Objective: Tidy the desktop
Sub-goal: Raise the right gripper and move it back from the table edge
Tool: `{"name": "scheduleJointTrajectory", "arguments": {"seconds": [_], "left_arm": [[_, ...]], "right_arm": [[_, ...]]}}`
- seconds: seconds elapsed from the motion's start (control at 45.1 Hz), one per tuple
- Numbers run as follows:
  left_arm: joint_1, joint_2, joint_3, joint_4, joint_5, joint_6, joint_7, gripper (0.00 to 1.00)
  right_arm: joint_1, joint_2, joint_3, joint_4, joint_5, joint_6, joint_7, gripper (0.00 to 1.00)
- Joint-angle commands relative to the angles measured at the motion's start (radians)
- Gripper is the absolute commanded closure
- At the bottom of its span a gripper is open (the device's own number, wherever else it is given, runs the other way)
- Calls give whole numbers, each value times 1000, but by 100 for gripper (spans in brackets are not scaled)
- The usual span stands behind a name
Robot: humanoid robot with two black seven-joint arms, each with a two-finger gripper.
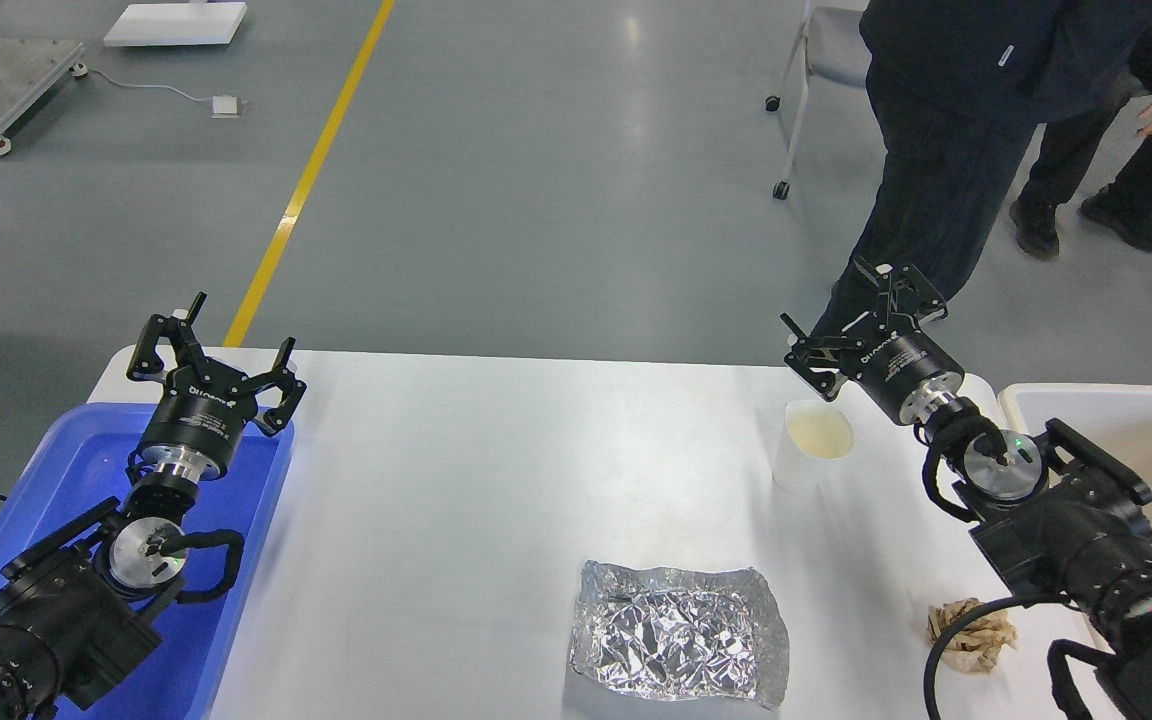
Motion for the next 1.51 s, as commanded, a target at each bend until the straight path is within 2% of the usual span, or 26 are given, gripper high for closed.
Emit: {"name": "scheduleJointTrajectory", "arguments": {"seconds": [0.0,0.576,0.953,1.242,1.486], "left_arm": [[0,-1,0,0,0,0,0,0],[0,1,0,0,-1,0,0,0],[0,1,0,0,-1,1,0,0],[0,1,0,0,-1,1,0,0],[0,1,0,0,-1,1,0,0]], "right_arm": [[17,0,1,0,1,-6,0,0],[14,0,-21,10,-5,-1,0,0],[12,-54,-32,19,-25,42,0,0],[6,-178,-68,153,-122,37,1,0],[-11,-299,-70,337,-309,32,1,0]]}}
